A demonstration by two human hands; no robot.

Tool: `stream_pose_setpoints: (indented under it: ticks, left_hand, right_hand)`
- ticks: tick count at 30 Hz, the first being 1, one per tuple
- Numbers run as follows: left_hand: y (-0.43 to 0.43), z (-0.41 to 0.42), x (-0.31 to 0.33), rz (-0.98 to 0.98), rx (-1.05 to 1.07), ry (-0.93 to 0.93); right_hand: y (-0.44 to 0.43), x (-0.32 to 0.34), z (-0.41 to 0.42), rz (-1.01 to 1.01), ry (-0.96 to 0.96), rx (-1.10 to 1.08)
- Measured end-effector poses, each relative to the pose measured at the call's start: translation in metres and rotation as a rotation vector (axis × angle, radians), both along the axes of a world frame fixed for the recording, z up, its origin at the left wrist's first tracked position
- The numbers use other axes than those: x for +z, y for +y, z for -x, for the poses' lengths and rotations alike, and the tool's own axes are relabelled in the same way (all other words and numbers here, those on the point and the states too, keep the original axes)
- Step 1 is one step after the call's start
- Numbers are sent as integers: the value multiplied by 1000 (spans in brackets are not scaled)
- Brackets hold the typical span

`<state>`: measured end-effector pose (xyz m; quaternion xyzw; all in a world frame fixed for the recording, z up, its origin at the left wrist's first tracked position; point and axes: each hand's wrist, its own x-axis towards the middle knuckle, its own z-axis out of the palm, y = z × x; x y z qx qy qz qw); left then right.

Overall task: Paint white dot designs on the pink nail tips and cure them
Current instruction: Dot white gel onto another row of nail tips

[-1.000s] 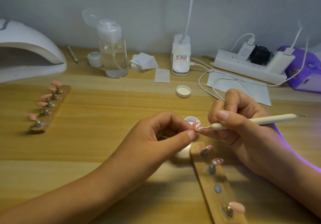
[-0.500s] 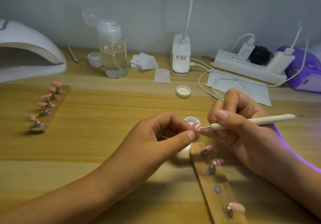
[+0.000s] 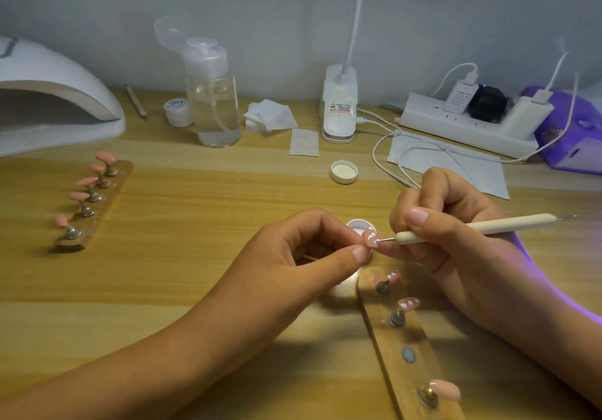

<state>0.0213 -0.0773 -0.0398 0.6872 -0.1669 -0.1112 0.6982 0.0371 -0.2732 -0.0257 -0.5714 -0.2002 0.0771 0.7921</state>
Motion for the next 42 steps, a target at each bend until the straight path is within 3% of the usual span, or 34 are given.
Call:
stream_pose_setpoints:
  ticks: [28,36,39,42]
  left_hand:
    - [-2,1,1,16,6,15]
    - [-3,1,4,48,-2,16]
    - [-3,1,4,49,-7,8]
    - [-3,2,4,55,-2,1]
  right_hand:
    - [-2,1,-2,17,-23,27]
    - [-8,1,-14,-66,70,-183]
    - [-9,-2,-14,42,-7,-233]
    - [-5,-2,-8,341,-222,-346]
